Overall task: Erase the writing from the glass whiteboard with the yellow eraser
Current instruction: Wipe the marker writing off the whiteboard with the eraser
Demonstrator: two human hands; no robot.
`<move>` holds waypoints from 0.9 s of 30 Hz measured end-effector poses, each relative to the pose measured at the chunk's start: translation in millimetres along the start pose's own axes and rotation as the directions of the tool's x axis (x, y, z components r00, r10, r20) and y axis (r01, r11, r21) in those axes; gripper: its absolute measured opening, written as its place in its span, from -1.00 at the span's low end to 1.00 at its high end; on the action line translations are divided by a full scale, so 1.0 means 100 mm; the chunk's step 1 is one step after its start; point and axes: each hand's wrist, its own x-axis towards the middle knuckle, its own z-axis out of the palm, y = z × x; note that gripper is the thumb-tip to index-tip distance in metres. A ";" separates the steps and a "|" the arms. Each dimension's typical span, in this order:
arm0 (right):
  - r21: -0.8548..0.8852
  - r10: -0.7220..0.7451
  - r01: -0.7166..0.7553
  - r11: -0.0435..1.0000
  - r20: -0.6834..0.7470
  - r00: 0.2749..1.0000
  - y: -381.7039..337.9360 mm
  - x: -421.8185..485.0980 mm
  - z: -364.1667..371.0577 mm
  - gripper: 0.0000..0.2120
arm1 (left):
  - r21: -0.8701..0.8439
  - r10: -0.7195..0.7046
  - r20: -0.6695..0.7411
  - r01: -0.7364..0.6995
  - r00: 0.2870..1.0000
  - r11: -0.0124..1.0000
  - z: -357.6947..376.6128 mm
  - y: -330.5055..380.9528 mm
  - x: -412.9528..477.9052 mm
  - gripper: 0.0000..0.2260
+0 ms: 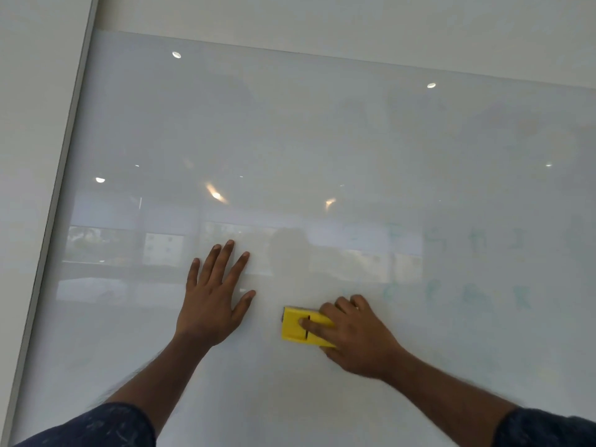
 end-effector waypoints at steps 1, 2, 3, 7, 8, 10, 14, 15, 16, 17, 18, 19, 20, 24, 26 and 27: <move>-0.027 0.036 -0.036 0.999 0.001 0.999 0.11 0.02 -0.05 -0.45 | 0.002 -0.003 0.005 0.003 1.000 1.000 0.00 0.00 -0.01 -0.39; -0.043 0.109 -0.110 0.993 -0.015 0.994 0.25 0.07 -0.12 -0.45 | 0.004 -0.007 0.010 0.007 1.000 1.000 0.01 0.01 -0.01 -0.39; -0.041 0.210 -0.212 0.976 -0.045 0.977 0.40 0.13 -0.19 -0.45 | 0.007 -0.013 0.015 0.013 1.000 1.000 0.02 0.03 0.00 -0.38; -0.012 0.504 -0.509 0.861 -0.112 0.856 0.68 0.30 -0.35 -0.47 | 0.006 -0.026 0.009 0.026 1.000 1.000 0.00 0.10 0.07 -0.38; 0.007 0.520 -0.522 0.853 -0.104 0.848 0.62 0.29 -0.33 -0.47 | 0.003 -0.011 0.015 0.011 1.000 1.000 -0.01 0.12 0.08 -0.38; 0.060 0.481 -0.477 0.877 -0.082 0.873 0.36 0.17 -0.23 -0.46 | -0.003 0.019 0.044 -0.019 0.999 1.000 0.00 0.17 0.07 -0.37; 0.043 0.182 -0.180 0.983 -0.031 0.983 -0.03 -0.24 0.03 -0.48 | -0.020 0.008 0.060 -0.007 0.998 1.000 0.07 0.26 0.00 -0.32; 0.018 0.121 -0.121 0.992 -0.024 0.992 0.03 -0.26 0.03 -0.49 | -0.017 0.013 0.059 -0.012 0.998 1.000 0.06 0.24 -0.02 -0.32; -0.014 0.091 -0.091 0.996 -0.016 0.996 0.12 -0.24 0.00 -0.48 | -0.016 0.020 0.059 -0.019 0.998 1.000 0.06 0.22 -0.02 -0.32; -0.047 0.102 -0.103 0.994 -0.025 0.994 0.25 -0.18 -0.04 -0.47 | -0.015 0.024 0.060 -0.023 0.998 1.000 0.06 0.20 -0.03 -0.32; -0.065 0.165 -0.168 0.984 -0.049 0.985 0.39 -0.11 -0.10 -0.47 | -0.015 0.024 0.061 -0.023 0.998 1.000 0.06 0.18 -0.03 -0.32; -0.061 0.261 -0.266 0.962 -0.079 0.962 0.55 -0.03 -0.18 -0.47 | -0.015 0.019 0.063 -0.018 0.998 1.000 0.06 0.18 -0.03 -0.32; -0.043 0.364 -0.370 0.928 -0.104 0.925 0.68 0.04 -0.24 -0.47 | -0.017 0.010 0.065 -0.009 0.998 1.000 0.08 0.20 -0.04 -0.32; 0.008 0.502 -0.504 0.864 -0.103 0.859 0.64 0.08 -0.26 -0.46 | -0.040 -0.040 0.049 0.042 0.998 0.998 0.13 0.29 -0.07 -0.31; 0.037 0.422 -0.421 0.906 -0.073 0.903 0.32 -0.08 -0.14 -0.46 | -0.049 -0.051 0.050 0.053 0.997 0.997 0.15 0.33 -0.11 -0.31; 0.056 0.355 -0.353 0.934 -0.055 0.933 0.14 -0.19 -0.06 -0.46 | -0.047 -0.050 0.053 0.052 0.997 0.998 0.15 0.33 -0.13 -0.31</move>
